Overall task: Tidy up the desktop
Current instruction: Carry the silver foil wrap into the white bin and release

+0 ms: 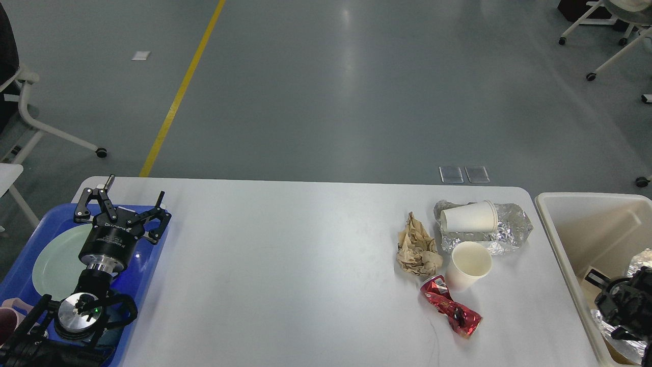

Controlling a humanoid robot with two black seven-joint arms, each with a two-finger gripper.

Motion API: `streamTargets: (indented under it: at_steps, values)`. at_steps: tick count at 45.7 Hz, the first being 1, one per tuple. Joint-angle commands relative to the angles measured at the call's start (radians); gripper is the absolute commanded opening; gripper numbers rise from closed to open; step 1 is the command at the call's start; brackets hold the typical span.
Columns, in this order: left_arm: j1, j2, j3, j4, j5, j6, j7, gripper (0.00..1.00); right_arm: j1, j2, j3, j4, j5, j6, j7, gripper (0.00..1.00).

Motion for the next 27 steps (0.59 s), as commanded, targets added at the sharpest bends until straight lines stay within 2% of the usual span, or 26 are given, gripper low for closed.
streamTargets:
  at_steps: [1, 5, 6, 8, 9, 10, 16, 27]
  values:
    - [0.000, 0.000, 0.000, 0.000, 0.000, 0.000, 0.000, 0.97, -0.013, 0.006, 0.011, -0.012, 0.000, -0.003, 0.000, 0.00]
    - [0.000, 0.000, 0.000, 0.000, 0.001, 0.000, 0.000, 0.97, -0.021, 0.005, 0.017, -0.012, 0.000, -0.036, 0.001, 0.02]
    - [0.000, 0.000, 0.000, 0.000, 0.001, 0.000, 0.001, 0.97, -0.021, 0.002, 0.016, -0.012, 0.000, -0.048, 0.001, 0.19]
    - [0.000, 0.000, 0.000, 0.000, -0.001, 0.000, 0.001, 0.97, -0.013, 0.000, 0.016, -0.013, 0.000, -0.069, 0.003, 0.61]
    - [0.000, 0.000, 0.000, 0.000, 0.000, 0.000, 0.000, 0.97, -0.009, 0.000, 0.016, -0.013, 0.000, -0.079, 0.004, 0.77]
    - [0.000, 0.000, 0.000, 0.000, 0.001, 0.000, 0.000, 0.97, -0.007, 0.002, 0.016, -0.013, 0.000, -0.085, 0.003, 0.86]
    - [0.000, 0.000, 0.000, 0.000, 0.001, 0.000, 0.001, 0.97, -0.004, 0.009, 0.016, -0.013, 0.000, -0.102, 0.004, 1.00]
    - [0.000, 0.000, 0.000, 0.000, 0.001, 0.000, 0.001, 0.97, 0.004, 0.008, 0.017, -0.012, 0.000, -0.105, 0.012, 1.00]
